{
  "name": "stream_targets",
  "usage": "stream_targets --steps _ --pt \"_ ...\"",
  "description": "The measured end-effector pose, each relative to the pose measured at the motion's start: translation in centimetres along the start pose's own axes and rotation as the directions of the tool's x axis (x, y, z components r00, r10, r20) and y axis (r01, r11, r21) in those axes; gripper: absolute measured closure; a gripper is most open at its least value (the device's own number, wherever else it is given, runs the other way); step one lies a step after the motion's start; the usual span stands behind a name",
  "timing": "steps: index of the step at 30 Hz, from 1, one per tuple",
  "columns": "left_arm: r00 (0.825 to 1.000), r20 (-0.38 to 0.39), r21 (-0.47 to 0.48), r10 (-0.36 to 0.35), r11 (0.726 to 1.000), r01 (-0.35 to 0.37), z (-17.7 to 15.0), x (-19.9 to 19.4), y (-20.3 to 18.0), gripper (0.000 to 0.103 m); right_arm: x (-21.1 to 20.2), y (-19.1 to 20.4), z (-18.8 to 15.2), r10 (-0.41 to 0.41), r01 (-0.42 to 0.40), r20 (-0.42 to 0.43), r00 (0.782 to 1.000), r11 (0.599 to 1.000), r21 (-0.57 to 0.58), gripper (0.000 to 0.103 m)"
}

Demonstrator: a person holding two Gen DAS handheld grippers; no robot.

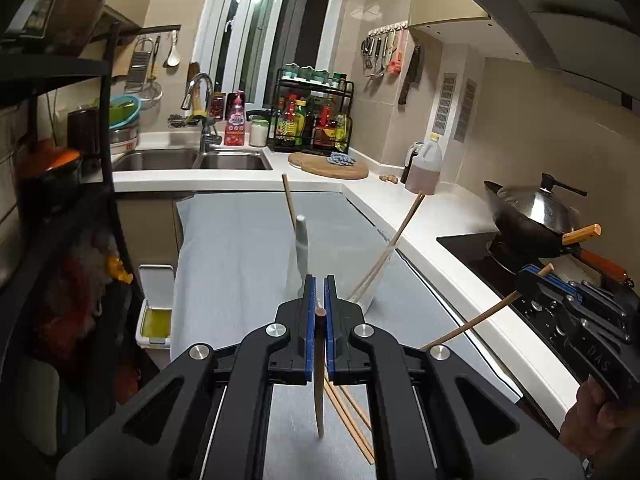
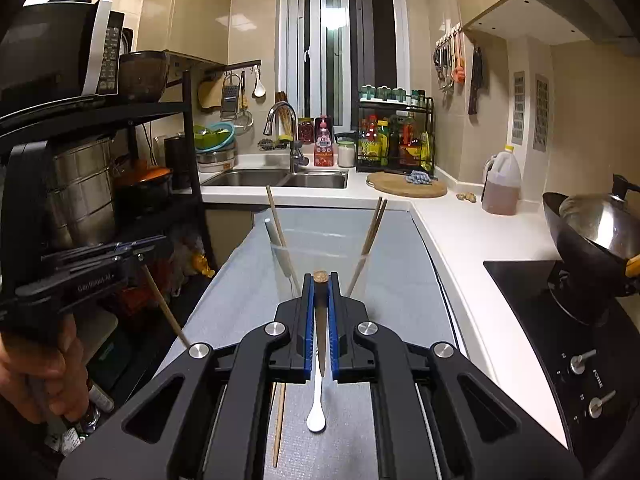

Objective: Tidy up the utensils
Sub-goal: 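Lift and carry both chopsticks over the clear container with both tools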

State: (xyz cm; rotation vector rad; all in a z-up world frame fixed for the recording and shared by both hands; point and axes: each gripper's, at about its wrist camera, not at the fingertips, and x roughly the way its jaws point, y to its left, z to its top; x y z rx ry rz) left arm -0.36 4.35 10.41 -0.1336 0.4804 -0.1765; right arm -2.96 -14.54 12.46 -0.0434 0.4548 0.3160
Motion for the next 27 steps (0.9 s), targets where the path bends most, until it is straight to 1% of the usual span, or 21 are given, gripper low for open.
stream_targets --steps 7,14,20,25,27 --pt "0.999 -0.035 0.006 -0.01 1.0 0.01 2.4 1.3 0.0 0.099 0.8 -0.6 1.6 0.032 -0.032 -0.004 0.999 0.999 0.017 0.097" --pt "0.999 -0.042 0.017 -0.021 1.0 0.022 5.5 2.6 -0.2 0.099 1.4 -1.2 3.6 0.038 -0.039 0.006 0.999 0.999 0.003 0.097" --pt "0.997 -0.056 0.025 -0.048 0.998 0.05 10.1 4.4 -0.7 0.099 2.1 -2.1 7.1 0.076 -0.076 0.002 0.997 0.997 0.006 0.097" --pt "0.997 -0.037 0.004 -0.065 0.998 0.065 15.0 6.0 -0.5 0.099 3.0 -2.4 11.5 0.075 -0.075 0.024 0.997 0.997 -0.018 0.097" --pt "0.997 -0.016 0.0 -0.069 0.998 0.069 17.0 6.5 -0.7 0.099 3.4 -2.6 13.1 0.076 -0.076 0.038 0.996 0.997 -0.022 0.097"
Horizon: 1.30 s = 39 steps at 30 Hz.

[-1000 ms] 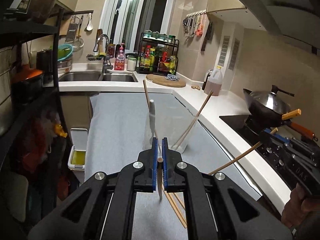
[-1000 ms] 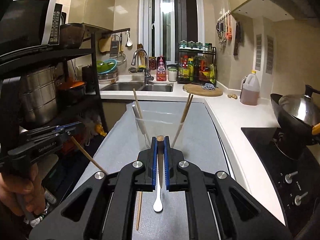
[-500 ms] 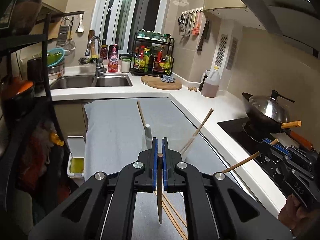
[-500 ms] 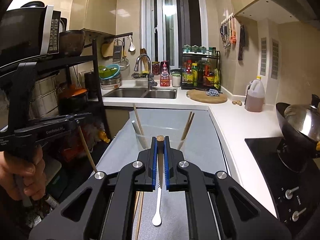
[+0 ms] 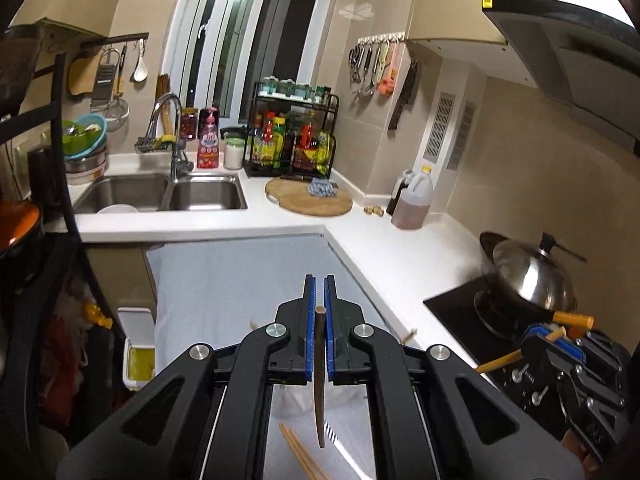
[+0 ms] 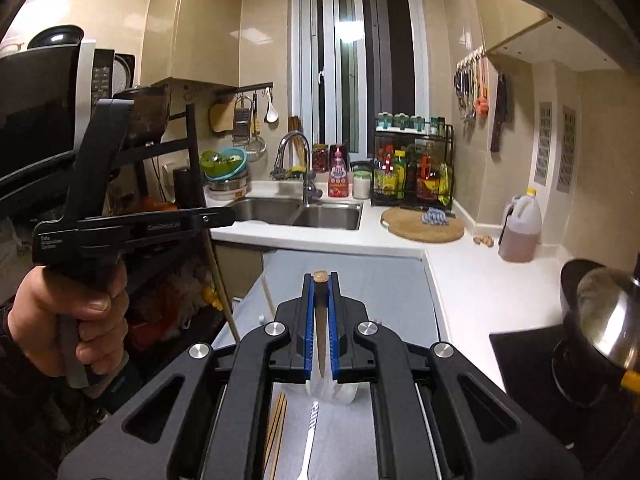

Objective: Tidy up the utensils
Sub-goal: 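Lift and carry both chopsticks over the clear container with both tools, then open both tools to drop the chopsticks into the container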

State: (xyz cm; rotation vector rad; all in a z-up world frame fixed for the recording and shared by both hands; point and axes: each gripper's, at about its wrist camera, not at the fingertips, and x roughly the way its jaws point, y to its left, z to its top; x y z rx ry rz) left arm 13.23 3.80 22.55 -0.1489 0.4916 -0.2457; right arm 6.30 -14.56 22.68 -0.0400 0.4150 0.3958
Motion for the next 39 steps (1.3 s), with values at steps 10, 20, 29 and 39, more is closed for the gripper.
stream_targets --steps 10,20,29,39 --pt "0.999 0.02 0.016 0.047 0.999 -0.047 3.0 6.4 -0.2 0.099 7.3 -1.1 0.9 -0.008 0.009 -0.061 0.998 1.0 0.008 0.097" --pt "0.985 -0.165 0.031 0.046 0.999 -0.041 -3.4 14.8 1.8 0.099 14.4 -0.9 -4.3 0.011 -0.008 -0.21 0.978 1.0 0.015 0.096" --pt "0.995 -0.065 0.087 0.079 0.994 -0.073 -1.9 9.9 0.6 0.056 11.3 -0.6 -3.8 -0.118 0.112 -0.157 0.981 0.993 -0.046 0.055" --pt "0.987 0.083 0.004 0.137 0.99 -0.138 -6.7 -2.6 -1.4 0.034 -0.3 0.0 -4.5 -0.165 0.166 0.045 0.985 0.986 -0.024 0.038"
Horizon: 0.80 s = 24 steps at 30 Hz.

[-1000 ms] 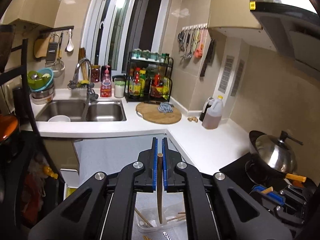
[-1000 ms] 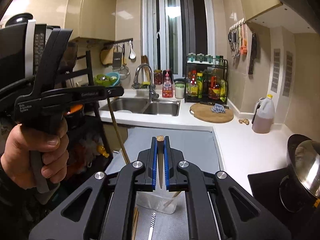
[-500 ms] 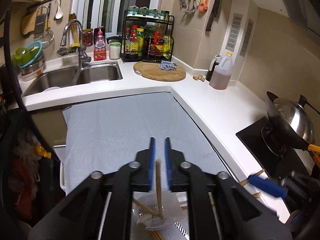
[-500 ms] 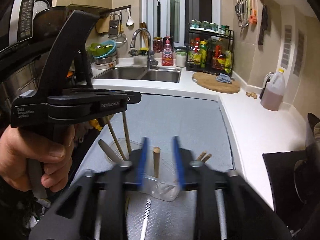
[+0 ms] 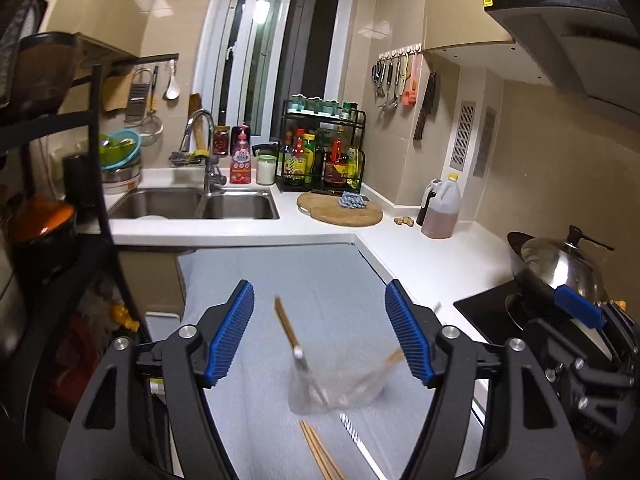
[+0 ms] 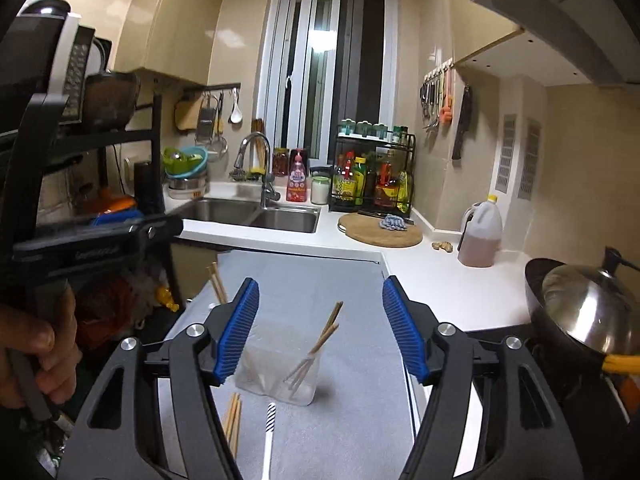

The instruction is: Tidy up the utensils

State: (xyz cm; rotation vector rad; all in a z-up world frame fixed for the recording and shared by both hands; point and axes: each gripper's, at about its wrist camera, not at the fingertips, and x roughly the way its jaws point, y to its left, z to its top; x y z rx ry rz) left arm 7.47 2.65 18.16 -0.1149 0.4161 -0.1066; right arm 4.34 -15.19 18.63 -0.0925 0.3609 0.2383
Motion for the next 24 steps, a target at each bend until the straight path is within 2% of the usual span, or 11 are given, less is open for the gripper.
stream_targets --steps 2,5,8,12,15,19,24 --pt "1.0 -0.007 0.0 0.012 1.0 -0.012 -2.0 -1.7 -0.3 0.031 -2.1 0.0 -1.3 0.024 -0.024 0.009 1.0 1.0 0.01 0.038" --pt "1.0 -0.013 0.012 0.026 1.0 -0.025 -4.7 -3.8 -0.8 0.026 -4.3 -0.3 -3.3 0.012 -0.013 0.012 1.0 0.999 0.032 0.037" --pt "0.999 -0.017 0.034 0.031 0.999 -0.031 -7.4 -5.4 -1.5 0.022 -5.8 -1.2 -5.9 0.015 -0.016 0.012 1.0 0.994 0.109 0.036" --pt "0.999 -0.015 0.057 0.051 0.997 -0.05 -10.9 -6.8 -1.9 0.019 -6.8 -0.9 -8.9 -0.025 0.025 -0.001 1.0 0.994 0.102 0.036" --pt "0.999 -0.011 0.074 0.041 0.996 -0.04 -12.7 -7.1 -2.3 0.019 -6.7 -0.4 -10.7 -0.026 0.029 -0.035 0.999 0.995 0.098 0.037" --pt "0.998 -0.018 0.077 0.066 0.995 -0.064 -14.7 -6.3 -2.1 0.019 -6.0 0.2 -12.5 -0.009 0.014 -0.057 0.998 0.995 0.096 0.037" --pt "0.995 -0.059 0.04 0.079 0.996 -0.077 -17.0 -4.4 -0.8 0.019 -4.1 1.2 -14.5 0.013 -0.003 -0.109 0.994 0.996 0.087 0.045"
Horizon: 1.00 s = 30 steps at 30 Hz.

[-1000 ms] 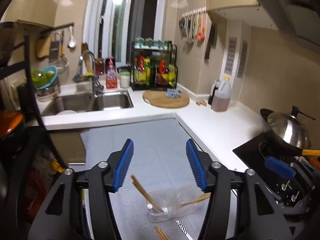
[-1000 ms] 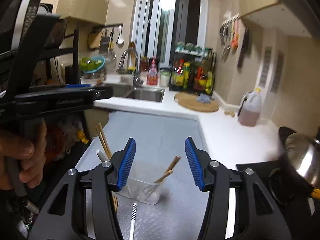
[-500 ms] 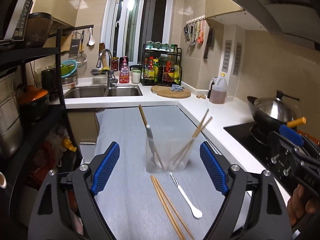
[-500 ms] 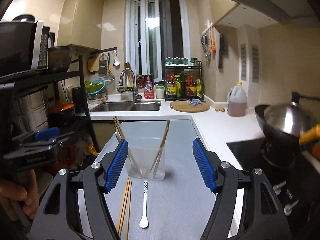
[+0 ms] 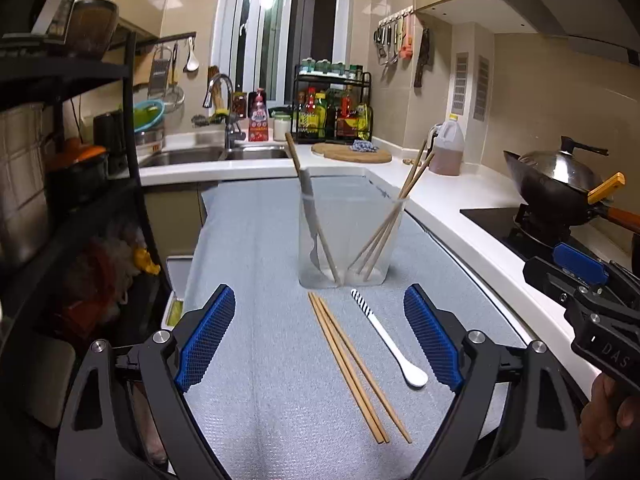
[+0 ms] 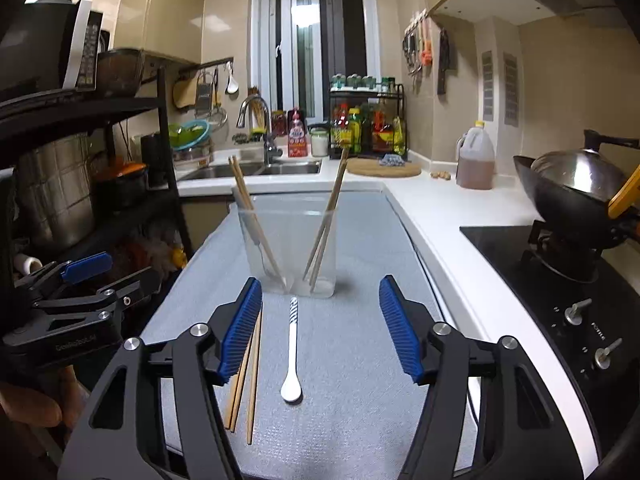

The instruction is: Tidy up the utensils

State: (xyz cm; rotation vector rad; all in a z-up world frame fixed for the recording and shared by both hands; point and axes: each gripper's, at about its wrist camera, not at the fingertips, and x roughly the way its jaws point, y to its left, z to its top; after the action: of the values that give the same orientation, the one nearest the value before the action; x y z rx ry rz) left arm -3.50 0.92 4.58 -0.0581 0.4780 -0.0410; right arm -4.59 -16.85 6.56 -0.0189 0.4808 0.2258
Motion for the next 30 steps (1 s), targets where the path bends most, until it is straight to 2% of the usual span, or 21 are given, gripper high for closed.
stream_targets --steps 4,6,8,10,13,18,20,23,24,27,30 --pt "0.999 -0.046 0.008 0.006 1.0 -0.006 -1.8 2.3 -0.2 0.029 2.1 -0.6 -2.0 0.014 -0.012 -0.065 0.998 0.999 0.032 0.059" --pt "0.998 -0.061 0.019 0.005 1.0 -0.004 -2.6 3.4 -0.5 0.034 3.6 -1.3 -3.2 0.037 -0.029 -0.111 0.993 0.997 0.067 0.077" --pt "0.998 -0.063 0.021 0.004 1.0 -0.003 -3.2 4.2 -0.6 0.041 5.4 -1.8 -4.3 0.063 -0.049 -0.149 0.987 0.994 0.1 0.082" --pt "0.997 -0.08 0.015 -0.008 1.0 0.01 -3.9 5.4 -0.7 0.045 7.1 -1.7 -5.5 0.089 -0.069 -0.185 0.979 0.991 0.113 0.082" --pt "0.992 -0.125 -0.005 -0.015 1.0 0.014 -5.1 7.3 -0.4 0.058 10.2 -1.1 -7.2 0.132 -0.1 -0.258 0.957 0.986 0.134 0.079" --pt "0.985 -0.171 -0.01 -0.023 1.0 0.021 -5.8 9.4 0.5 0.061 13.8 0.6 -9.4 0.176 -0.134 -0.354 0.918 0.981 0.141 0.078" --pt "0.98 -0.197 -0.015 -0.031 0.999 0.029 -5.8 10.1 0.7 0.068 14.5 1.1 -9.7 0.153 -0.112 -0.386 0.91 0.986 0.127 0.078" --pt "0.97 -0.238 -0.044 -0.056 0.998 0.047 -5.8 10.9 1.3 0.074 14.7 2.0 -9.4 0.11 -0.081 -0.408 0.906 0.993 0.089 0.083" --pt "0.965 -0.253 -0.049 -0.065 0.997 0.055 -5.8 11.1 1.4 0.075 14.8 2.2 -9.4 0.093 -0.069 -0.41 0.907 0.995 0.073 0.087" --pt "0.951 -0.293 -0.042 -0.095 0.995 0.087 -5.8 11.4 0.8 0.075 14.7 2.7 -9.3 0.063 -0.051 -0.42 0.905 0.998 0.04 0.088" --pt "0.94 -0.329 -0.032 -0.09 0.996 0.084 -6.0 11.0 0.2 0.075 14.4 2.1 -9.0 0.06 -0.041 -0.45 0.891 0.998 0.052 0.089"
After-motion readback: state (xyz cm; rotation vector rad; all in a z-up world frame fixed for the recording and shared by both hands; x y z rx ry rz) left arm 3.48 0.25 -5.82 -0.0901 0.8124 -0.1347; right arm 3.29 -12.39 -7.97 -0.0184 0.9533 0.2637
